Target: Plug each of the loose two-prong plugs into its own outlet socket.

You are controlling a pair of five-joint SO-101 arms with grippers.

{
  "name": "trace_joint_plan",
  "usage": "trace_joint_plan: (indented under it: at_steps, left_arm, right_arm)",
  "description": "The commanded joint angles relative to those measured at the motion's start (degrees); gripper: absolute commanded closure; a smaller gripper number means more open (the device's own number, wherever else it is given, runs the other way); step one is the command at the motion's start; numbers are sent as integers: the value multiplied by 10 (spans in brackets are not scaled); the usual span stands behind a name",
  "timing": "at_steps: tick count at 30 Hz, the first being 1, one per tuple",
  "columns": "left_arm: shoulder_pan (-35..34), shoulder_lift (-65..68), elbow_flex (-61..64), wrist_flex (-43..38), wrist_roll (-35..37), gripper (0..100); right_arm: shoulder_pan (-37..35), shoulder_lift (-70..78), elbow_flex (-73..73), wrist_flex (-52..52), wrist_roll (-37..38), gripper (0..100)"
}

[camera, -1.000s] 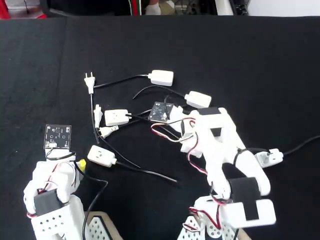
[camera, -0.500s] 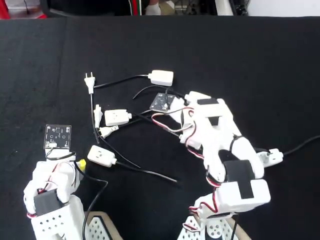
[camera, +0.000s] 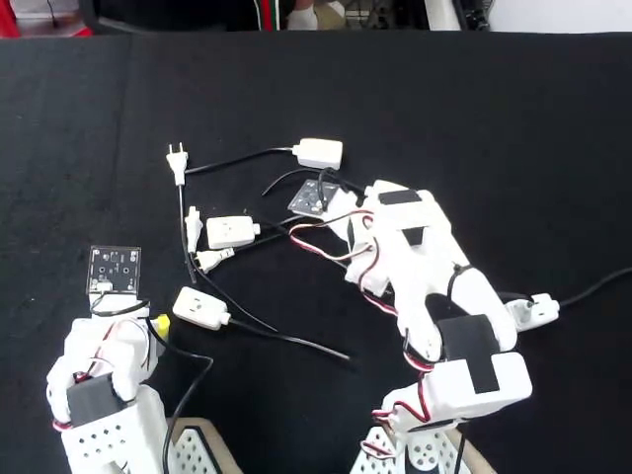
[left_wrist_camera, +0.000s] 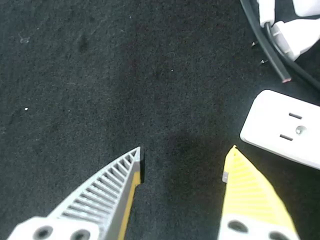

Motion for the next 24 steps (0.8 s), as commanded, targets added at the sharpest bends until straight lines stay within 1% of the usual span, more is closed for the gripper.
trace_joint_plan:
  at_steps: [1,4,6,8,11,15,20,24]
  left_arm:
    - [-1,-2,-1,2,-4,737]
    - [-1,-2,-1,2,-4,737]
    - [-1,-2,-1,2,-4,737]
    - [-1,-2,-1,2,-4,737]
    - [-1,-2,-1,2,-4,737]
    - [-1,-2,-1,2,-4,737]
    - [-1,-2,-1,2,-4,737]
    - [-1,-2,-1,2,-4,737]
  right_arm:
    - [-4,-19,-31,18,-4,671]
    - [-4,-44,-58,63,-3,679]
    - [-4,-61,-81,96,-3,703]
    - [-4,-67,-98,107,-1,732]
    - [2,-58,-100,95,26,775]
    - [7,6,-100,84,52,814]
    - [16,93,-103,34,52,816]
    - [16,107,-102,30,52,819]
